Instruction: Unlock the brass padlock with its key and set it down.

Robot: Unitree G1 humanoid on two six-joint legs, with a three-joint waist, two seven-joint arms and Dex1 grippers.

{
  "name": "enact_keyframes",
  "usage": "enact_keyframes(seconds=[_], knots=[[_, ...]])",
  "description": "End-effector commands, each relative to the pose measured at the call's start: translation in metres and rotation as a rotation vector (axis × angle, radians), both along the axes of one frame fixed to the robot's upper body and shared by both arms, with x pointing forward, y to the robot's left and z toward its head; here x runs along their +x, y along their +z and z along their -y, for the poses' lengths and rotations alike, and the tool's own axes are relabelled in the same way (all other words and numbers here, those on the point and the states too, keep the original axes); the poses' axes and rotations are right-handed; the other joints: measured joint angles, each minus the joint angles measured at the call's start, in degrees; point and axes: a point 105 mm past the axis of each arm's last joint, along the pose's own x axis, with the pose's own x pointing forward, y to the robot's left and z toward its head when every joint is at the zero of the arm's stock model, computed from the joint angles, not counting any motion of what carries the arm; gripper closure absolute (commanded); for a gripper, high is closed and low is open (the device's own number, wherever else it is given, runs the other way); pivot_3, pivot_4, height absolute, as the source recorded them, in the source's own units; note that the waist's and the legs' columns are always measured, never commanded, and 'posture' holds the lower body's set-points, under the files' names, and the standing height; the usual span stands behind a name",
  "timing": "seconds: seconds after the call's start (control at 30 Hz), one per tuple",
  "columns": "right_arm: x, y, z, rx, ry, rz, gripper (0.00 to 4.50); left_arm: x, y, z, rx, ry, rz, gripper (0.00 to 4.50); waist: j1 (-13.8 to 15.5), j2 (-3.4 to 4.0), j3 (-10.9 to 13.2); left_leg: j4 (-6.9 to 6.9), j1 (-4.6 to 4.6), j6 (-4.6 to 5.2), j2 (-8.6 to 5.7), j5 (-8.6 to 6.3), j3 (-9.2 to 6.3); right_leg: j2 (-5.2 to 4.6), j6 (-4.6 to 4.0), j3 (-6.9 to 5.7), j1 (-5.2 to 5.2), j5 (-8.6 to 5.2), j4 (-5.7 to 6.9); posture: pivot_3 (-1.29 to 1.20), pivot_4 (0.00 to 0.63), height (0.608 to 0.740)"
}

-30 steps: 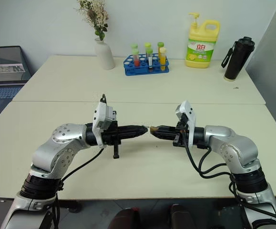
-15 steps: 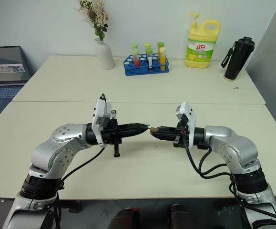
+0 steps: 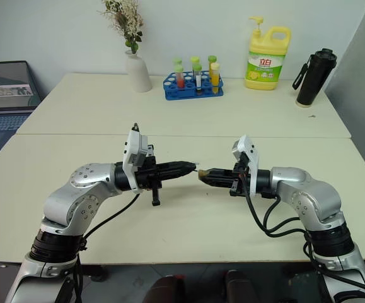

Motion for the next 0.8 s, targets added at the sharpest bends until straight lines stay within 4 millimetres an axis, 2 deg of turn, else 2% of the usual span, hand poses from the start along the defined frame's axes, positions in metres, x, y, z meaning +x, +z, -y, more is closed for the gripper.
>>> enact_keyframes(seconds=[0.03, 0.13, 0.23, 0.43, 0.57, 0.63, 0.73, 0.8], knots=[[-0.003, 0.007, 0.001, 0.000, 0.001, 0.030, 4.36, -0.007, 0.013, -0.006, 0.026, 0.014, 0.115, 4.50, -0.04, 0.00, 0.00, 0.00, 0.00, 0.00, 0.00, 0.00, 0.00, 0.00, 0.00, 0.00, 0.00, 0.00, 0.00, 0.00, 0.150, 0.740], [0.001, 0.005, 0.006, -0.012, -0.024, -0.007, 4.36, -0.008, -0.002, -0.022, 0.221, 0.057, 0.290, 4.50, -0.20, 0.01, 0.01, -0.04, 0.03, 0.00, 0.02, 0.00, 0.04, 0.00, -0.02, 0.06, 0.00, 0.01, 0.00, 0.00, 0.150, 0.740], [0.001, 0.002, 0.008, -0.030, -0.027, -0.034, 4.36, -0.014, -0.020, -0.035, 0.371, 0.028, 0.408, 3.90, -0.03, 0.03, 0.02, -0.06, 0.05, 0.00, 0.04, 0.00, 0.03, 0.01, -0.17, 0.04, -0.02, 0.05, 0.00, 0.00, 0.150, 0.740], [0.000, -0.005, 0.011, -0.038, -0.039, -0.171, 4.36, -0.020, -0.036, -0.055, 0.485, 0.024, 0.566, 1.95, 0.14, 0.03, 0.02, -0.05, 0.01, 0.00, -0.02, 0.00, 0.10, -0.23, -0.27, 0.03, -0.01, 0.11, -0.05, 0.00, 0.150, 0.740], [-0.003, -0.015, 0.007, -0.047, -0.043, -0.289, 4.36, -0.032, -0.032, -0.046, 0.405, 0.016, 0.561, 0.59, 0.07, 0.03, 0.02, -0.05, 0.00, 0.00, 0.01, 0.00, 0.09, -0.33, -0.28, 0.01, -0.02, 0.11, -0.05, 0.00, 0.150, 0.740], [-0.002, -0.030, 0.006, -0.071, -0.082, -0.395, 4.36, -0.046, -0.037, -0.044, 0.401, -0.020, 0.503, 0.05, -0.02, 0.03, 0.02, -0.06, 0.00, 0.00, 0.02, 0.00, 0.09, -0.32, -0.28, 0.02, -0.02, 0.11, -0.05, 0.00, 0.150, 0.740], [0.001, -0.042, 0.004, -0.094, -0.117, -0.475, 4.36, -0.059, -0.042, -0.044, 0.427, -0.064, 0.465, 0.00, -0.20, 0.05, 0.03, -0.10, 0.01, 0.00, 0.06, -0.01, 0.11, -0.31, -0.28, 0.04, -0.05, 0.11, -0.02, 0.00, 0.150, 0.740], [0.001, -0.046, 0.003, -0.112, -0.123, -0.500, 4.36, -0.059, -0.039, -0.043, 0.417, -0.047, 0.459, 0.00, -0.16, 0.06, 0.04, -0.09, 0.01, 0.00, 0.07, 0.00, 0.07, -0.28, -0.26, 0.00, -0.06, 0.10, 0.00, 0.00, 0.150, 0.740]])
